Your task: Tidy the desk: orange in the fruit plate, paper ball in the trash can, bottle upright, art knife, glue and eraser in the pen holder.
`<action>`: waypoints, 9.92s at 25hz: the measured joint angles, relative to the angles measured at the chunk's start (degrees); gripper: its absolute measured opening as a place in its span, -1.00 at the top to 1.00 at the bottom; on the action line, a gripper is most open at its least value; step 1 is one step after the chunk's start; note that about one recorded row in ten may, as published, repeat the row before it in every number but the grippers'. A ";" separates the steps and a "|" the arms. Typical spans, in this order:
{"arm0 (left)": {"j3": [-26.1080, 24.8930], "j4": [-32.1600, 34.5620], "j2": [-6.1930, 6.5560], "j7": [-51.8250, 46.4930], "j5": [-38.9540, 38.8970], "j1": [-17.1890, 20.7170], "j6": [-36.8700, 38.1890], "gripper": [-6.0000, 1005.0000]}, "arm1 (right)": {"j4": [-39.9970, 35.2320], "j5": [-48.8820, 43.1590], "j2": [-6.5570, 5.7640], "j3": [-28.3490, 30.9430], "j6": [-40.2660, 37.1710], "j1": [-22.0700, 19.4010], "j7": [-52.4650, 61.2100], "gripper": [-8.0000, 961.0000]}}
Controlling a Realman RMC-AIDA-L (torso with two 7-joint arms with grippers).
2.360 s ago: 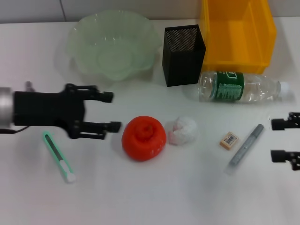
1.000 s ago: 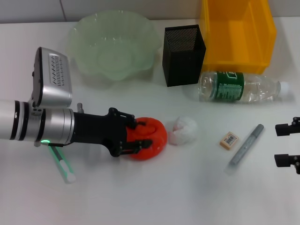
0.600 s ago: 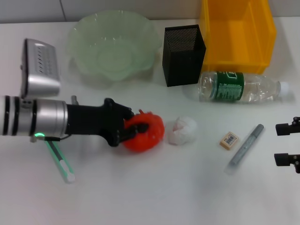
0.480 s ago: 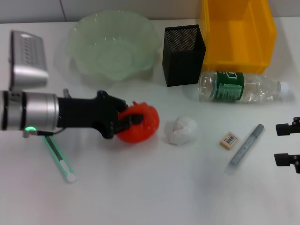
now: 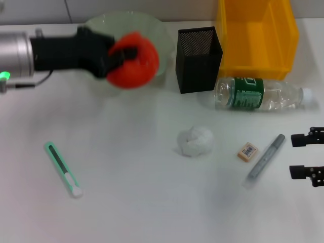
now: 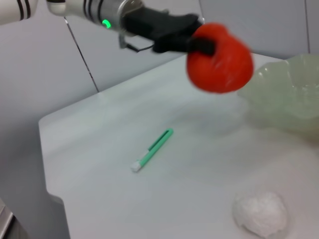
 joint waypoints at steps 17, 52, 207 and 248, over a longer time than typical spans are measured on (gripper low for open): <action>5.86 -13.36 -0.39 -9.76 2.75 -10.54 -37.05 0.79 | 2.50 -0.10 0.00 -0.42 1.51 1.47 -1.20 -0.59; 4.02 -7.83 4.00 10.26 -8.59 11.56 22.24 -0.70 | -19.95 -13.59 0.01 -27.93 3.20 15.77 32.18 -0.58; -2.52 -12.14 1.48 12.35 -7.52 14.32 16.05 -0.70 | 2.35 -34.93 -0.96 -47.16 45.66 16.90 18.20 0.04; -3.14 -12.14 1.83 14.84 -7.21 14.76 16.12 -0.70 | -32.12 -21.76 0.28 -48.88 24.83 8.56 26.48 0.07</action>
